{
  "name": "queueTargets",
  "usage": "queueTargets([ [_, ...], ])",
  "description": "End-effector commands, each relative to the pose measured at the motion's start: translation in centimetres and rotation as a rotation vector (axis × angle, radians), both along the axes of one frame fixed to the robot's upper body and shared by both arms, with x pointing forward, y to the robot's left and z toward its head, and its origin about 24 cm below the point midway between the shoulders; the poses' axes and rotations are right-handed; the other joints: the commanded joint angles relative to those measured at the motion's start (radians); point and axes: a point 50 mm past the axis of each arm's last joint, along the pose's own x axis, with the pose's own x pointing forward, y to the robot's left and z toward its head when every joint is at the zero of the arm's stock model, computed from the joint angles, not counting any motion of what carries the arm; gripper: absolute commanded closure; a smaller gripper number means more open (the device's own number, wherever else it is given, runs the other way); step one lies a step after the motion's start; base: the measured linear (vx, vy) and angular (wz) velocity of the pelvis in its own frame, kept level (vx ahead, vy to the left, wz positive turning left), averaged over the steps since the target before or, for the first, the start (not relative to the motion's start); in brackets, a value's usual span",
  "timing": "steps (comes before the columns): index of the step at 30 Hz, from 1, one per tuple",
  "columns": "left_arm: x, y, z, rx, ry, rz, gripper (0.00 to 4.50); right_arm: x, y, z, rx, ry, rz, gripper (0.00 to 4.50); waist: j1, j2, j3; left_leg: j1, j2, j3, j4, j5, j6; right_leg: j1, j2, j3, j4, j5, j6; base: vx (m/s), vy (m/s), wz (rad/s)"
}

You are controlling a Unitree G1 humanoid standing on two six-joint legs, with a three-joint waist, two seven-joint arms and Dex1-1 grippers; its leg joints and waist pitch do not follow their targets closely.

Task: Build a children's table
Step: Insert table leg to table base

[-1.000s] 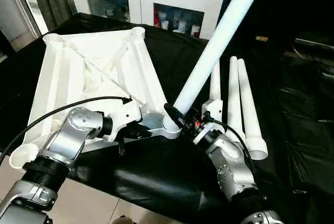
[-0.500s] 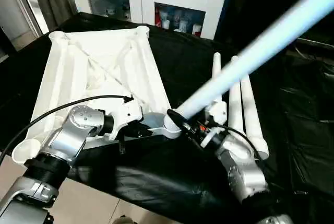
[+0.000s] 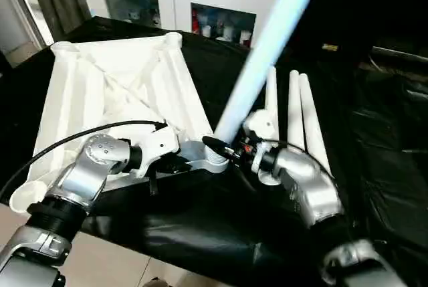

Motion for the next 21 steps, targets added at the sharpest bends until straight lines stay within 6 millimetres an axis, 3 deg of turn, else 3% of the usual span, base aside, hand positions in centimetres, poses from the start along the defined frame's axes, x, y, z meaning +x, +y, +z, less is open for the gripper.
queueTargets([
  [1,-0.3,-0.1,-0.3,0.033,0.005,-0.020,4.50,-0.5,-0.6,-2.4,-0.115,0.109,0.036,2.58,0.001,0.007,-0.053,0.001,0.022,0.003,-0.076,-0.182,0.005,0.033,-0.069,0.035,-0.072,-0.091,-0.224,0.000,0.000,0.00],
  [3,-0.4,-0.2,-0.3,0.030,0.009,-0.029,4.50,-0.4,-0.7,-2.4,-0.125,0.122,0.063,2.58,0.001,0.002,-0.051,0.001,0.023,0.005,-0.075,-0.166,0.009,0.033,-0.068,0.034,-0.071,-0.072,-0.225,0.000,0.000,0.00],
  [5,-0.5,-0.3,-0.3,0.027,0.014,-0.045,4.50,-0.4,-0.9,-2.5,-0.136,0.133,0.095,2.58,0.002,0.003,-0.054,0.002,0.023,0.005,-0.073,-0.153,0.011,0.033,-0.068,0.033,-0.068,-0.048,-0.228,0.000,0.000,0.00],
  [6,-0.5,-0.4,-0.4,0.028,0.016,-0.052,4.50,-0.5,-1.1,-2.6,-0.141,0.138,0.109,2.58,0.000,-0.002,-0.054,0.000,0.023,0.006,-0.072,-0.142,0.017,0.035,-0.066,0.032,-0.065,-0.027,-0.233,0.000,0.000,0.00],
  [8,-0.5,-0.5,-0.5,0.030,0.017,-0.057,4.50,-0.5,-1.2,-2.6,-0.145,0.142,0.119,2.58,0.001,0.000,-0.055,0.003,0.023,0.008,-0.070,-0.127,0.025,0.034,-0.065,0.032,-0.062,0.008,-0.239,0.000,0.000,0.00],
  [10,-0.6,-0.8,-0.5,0.021,0.020,-0.073,4.50,-0.6,-1.6,-2.8,-0.138,0.156,0.144,2.58,0.001,-0.008,-0.057,0.003,0.022,0.011,-0.069,-0.121,0.031,0.035,-0.064,0.031,-0.061,0.036,-0.244,0.000,0.000,0.00],
  [14,-0.7,-1.1,-0.5,0.011,0.026,-0.118,4.50,-1.2,-1.9,-3.3,-0.131,0.178,0.198,2.58,0.006,-0.010,-0.057,0.006,0.024,0.011,-0.068,-0.118,0.043,0.034,-0.064,0.030,-0.059,0.052,-0.248,0.000,0.000,0.00],
  [15,-0.9,-1.2,-0.5,0.005,0.030,-0.132,4.50,-1.5,-1.9,-3.6,-0.127,0.186,0.212,2.58,0.007,-0.016,-0.056,0.006,0.025,0.013,-0.068,-0.117,0.046,0.034,-0.064,0.030,-0.059,0.054,-0.248,0.000,0.000,0.00],
  [21,-1.6,-1.0,-0.4,0.013,0.064,-0.217,4.50,-2.4,-1.9,-4.5,-0.153,0.203,0.283,2.58,0.008,-0.022,-0.051,0.009,0.029,0.011,-0.076,-0.178,0.031,0.028,-0.066,0.031,-0.069,-0.050,-0.230,0.000,0.000,0.00],
])
